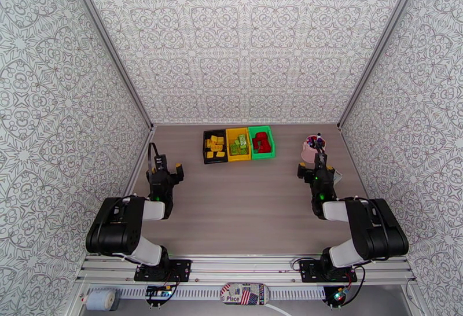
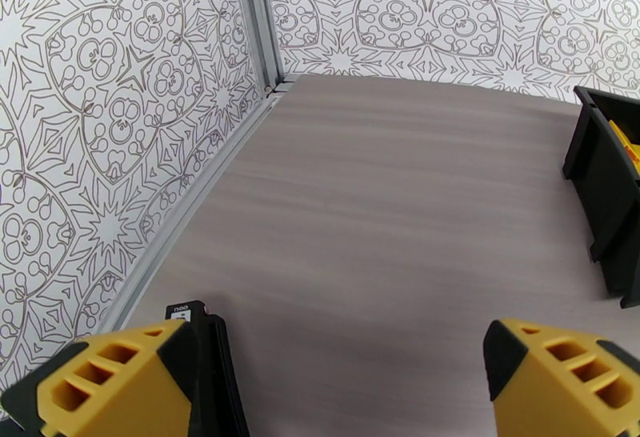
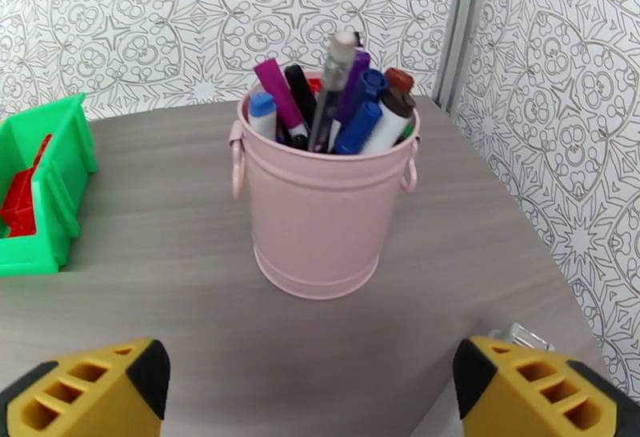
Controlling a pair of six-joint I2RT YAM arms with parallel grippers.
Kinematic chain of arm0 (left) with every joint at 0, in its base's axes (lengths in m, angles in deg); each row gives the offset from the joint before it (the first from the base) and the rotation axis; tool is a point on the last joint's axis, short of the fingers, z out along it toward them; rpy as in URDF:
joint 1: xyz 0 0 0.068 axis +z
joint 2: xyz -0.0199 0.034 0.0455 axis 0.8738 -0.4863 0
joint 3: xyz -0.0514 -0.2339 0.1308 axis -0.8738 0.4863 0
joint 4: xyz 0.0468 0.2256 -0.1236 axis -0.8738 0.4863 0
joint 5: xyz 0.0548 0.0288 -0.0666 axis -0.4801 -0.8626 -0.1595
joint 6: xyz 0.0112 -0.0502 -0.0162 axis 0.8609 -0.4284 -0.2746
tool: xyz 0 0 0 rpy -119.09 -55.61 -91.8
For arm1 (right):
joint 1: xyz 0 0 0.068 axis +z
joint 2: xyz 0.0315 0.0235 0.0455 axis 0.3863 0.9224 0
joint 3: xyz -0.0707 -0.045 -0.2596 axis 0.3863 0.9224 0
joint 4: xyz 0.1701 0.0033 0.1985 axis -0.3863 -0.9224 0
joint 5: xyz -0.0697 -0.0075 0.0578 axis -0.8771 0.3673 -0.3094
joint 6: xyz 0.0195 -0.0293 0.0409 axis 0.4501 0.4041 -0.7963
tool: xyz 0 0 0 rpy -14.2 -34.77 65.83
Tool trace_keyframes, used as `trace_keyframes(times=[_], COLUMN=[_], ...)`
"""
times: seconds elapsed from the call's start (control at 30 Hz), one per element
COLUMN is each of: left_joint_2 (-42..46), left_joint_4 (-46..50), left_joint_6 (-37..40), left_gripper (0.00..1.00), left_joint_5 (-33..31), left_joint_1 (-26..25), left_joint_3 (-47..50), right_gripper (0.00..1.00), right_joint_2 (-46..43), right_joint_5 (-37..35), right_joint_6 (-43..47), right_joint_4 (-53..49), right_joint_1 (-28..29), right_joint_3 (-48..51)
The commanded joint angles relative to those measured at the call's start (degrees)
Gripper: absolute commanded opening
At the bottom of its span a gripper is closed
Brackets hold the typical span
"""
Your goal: Sort the legos into containers by color
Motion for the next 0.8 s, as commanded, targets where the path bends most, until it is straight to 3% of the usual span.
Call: trace_keyframes(times=[0.0,0.77], left_joint_2=[0.1,0.0], left_joint_4=[-0.5,0.2], left_joint_6=[-0.4,-0.1], left_gripper=[0.99,0.99], left_joint_5=[1.2,3.1], left_joint_1=[0.0,0.4], left_joint_3=[-0.8,-1.1], right_gripper=[0.99,0.99], right_joint_2=[0.0,0.0], right_joint_5=[1.0,1.0], right_joint_6=[0.9,0.9], right_joint_4=[1.7,1.6], right_joint_1=[-0.5,-0.5], right_joint_3=[0.3,0.2])
